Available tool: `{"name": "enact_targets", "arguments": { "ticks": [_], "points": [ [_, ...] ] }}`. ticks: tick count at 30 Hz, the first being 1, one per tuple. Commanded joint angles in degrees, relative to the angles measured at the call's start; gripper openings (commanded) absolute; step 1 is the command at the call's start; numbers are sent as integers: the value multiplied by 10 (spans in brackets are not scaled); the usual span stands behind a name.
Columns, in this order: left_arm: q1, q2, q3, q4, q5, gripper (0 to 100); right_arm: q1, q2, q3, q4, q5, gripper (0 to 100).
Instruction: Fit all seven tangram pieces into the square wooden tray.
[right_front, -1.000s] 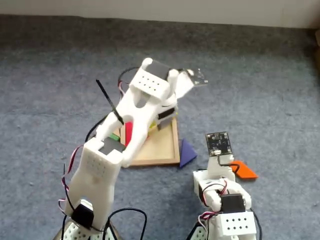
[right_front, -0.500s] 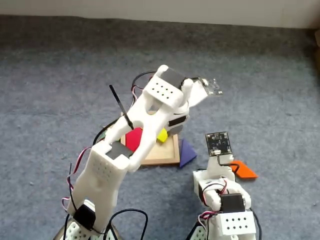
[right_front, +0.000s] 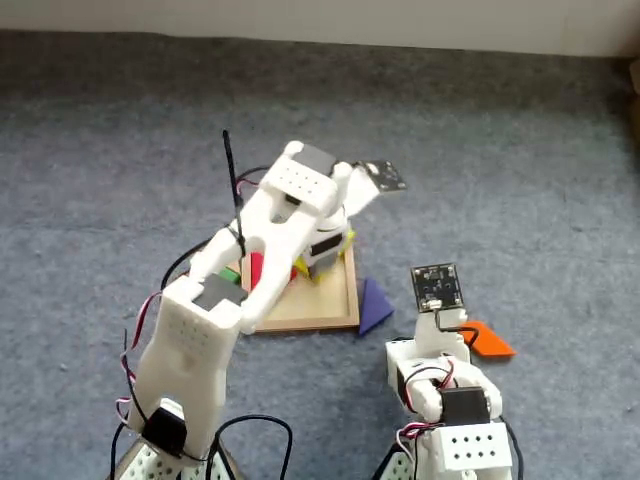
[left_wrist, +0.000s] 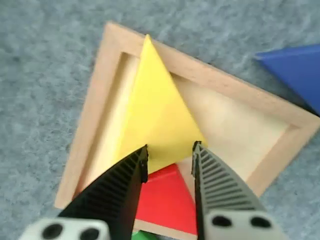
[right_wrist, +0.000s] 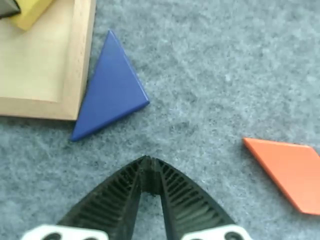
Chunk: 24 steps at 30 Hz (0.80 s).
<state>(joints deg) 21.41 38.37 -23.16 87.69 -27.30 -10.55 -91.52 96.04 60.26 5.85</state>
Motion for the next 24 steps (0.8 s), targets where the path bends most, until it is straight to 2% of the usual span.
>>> {"name": "enact_targets", "arguments": {
  "ticks": [1,7,14,19,24],
  "points": [
    [-47,-29,10,-40,1,159,7,-3,43,-7,-2,6],
    [-81,-34,-25,-35,1,158,7,-3,43,-7,-2,6],
    [-79,-58,-150,132,4,157,7,-3,43,-7,-2,6],
    [-80,-120,-145,140,42,157,7,-3,43,-7,-2,6],
    [-61,-211,-74,140,53,157,7,-3,43,-7,-2,6]
  ]
}}
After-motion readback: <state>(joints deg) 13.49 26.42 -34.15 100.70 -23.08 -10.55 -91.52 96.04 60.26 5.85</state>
